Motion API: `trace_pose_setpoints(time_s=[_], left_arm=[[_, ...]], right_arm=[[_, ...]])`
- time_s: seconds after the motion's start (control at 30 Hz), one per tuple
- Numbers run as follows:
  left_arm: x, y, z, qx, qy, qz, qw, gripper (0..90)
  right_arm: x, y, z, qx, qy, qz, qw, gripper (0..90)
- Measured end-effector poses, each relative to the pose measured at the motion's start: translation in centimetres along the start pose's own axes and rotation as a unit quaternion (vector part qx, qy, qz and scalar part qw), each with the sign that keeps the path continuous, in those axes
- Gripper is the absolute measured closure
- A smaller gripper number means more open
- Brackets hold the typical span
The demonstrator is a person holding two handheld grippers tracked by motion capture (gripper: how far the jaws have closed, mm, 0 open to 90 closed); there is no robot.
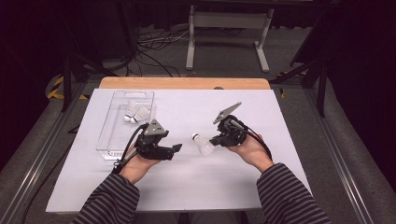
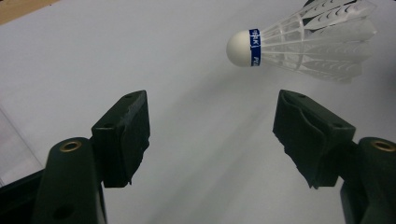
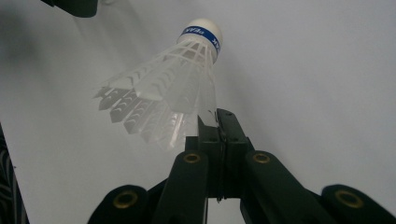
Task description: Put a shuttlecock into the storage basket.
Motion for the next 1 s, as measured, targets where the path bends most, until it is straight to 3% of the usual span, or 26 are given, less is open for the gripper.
trace_pose_setpoints(time_s=[0.53,1.0], left_arm=[[-0.8,-0.4,1.3,0.000,0.037,0.024,0.9990,28.9],[-1.1,-1.1,2.5,0.009,0.076,0.047,0.9959,30.5]], right_arm=[[-1.5,0.4,0.1,-0.004,0.005,-0.015,0.9999,89.9],[-2.2,0.8,0.5,-0.012,0.013,-0.023,0.9996,89.9]])
Point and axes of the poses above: each handheld gripper's, and its own axes: z roughly forward along the jaws, x roughly out of its underside, y roughly to its left, the point moved 5 cm from there along z, roughly forward along the jaws, and after that the axes turned 9 degrees about -z, right-handed, at the moved point
